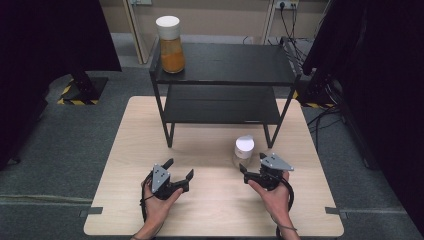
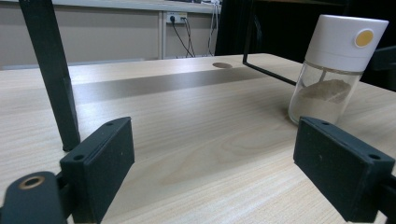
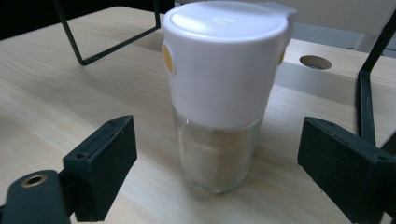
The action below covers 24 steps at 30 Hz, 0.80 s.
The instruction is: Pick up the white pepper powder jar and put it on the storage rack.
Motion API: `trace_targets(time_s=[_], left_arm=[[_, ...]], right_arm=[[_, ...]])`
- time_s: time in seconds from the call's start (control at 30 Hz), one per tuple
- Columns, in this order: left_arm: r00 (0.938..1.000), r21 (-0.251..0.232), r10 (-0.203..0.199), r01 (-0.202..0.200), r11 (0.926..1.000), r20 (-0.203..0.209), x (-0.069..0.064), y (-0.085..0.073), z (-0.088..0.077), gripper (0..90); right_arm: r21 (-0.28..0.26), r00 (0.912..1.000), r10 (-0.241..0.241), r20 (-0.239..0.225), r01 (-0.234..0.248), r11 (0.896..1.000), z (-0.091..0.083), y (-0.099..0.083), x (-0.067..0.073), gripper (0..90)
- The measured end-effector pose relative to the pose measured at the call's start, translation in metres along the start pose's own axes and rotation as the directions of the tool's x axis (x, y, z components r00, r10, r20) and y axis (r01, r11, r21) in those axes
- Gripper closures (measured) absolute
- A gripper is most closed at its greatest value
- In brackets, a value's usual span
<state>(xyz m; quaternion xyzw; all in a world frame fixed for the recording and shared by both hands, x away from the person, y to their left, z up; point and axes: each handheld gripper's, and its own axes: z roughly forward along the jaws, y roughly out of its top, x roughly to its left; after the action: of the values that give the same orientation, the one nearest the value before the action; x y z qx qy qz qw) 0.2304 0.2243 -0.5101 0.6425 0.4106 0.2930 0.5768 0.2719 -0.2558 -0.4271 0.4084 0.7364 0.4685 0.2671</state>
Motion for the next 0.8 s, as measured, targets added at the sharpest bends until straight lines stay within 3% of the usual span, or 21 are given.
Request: trace_targets(time_s=[0.37, 0.8], left_arm=[[1.0, -0.002, 0.002, -0.002, 1.0, 0.003, 0.0, 0.0, 0.0, 12.1], [1.0, -0.001, 0.003, -0.003, 1.0, 0.005, 0.0, 0.0, 0.0, 12.1]], right_arm=[[0.037, 0.9999, -0.008, 0.006, 0.008, 0.999, 0.031, 0.01, 0.001, 20.2], [0.057, 0.9995, -0.016, 0.028, 0.014, 0.998, 0.042, 0.013, 0.005, 30.0]])
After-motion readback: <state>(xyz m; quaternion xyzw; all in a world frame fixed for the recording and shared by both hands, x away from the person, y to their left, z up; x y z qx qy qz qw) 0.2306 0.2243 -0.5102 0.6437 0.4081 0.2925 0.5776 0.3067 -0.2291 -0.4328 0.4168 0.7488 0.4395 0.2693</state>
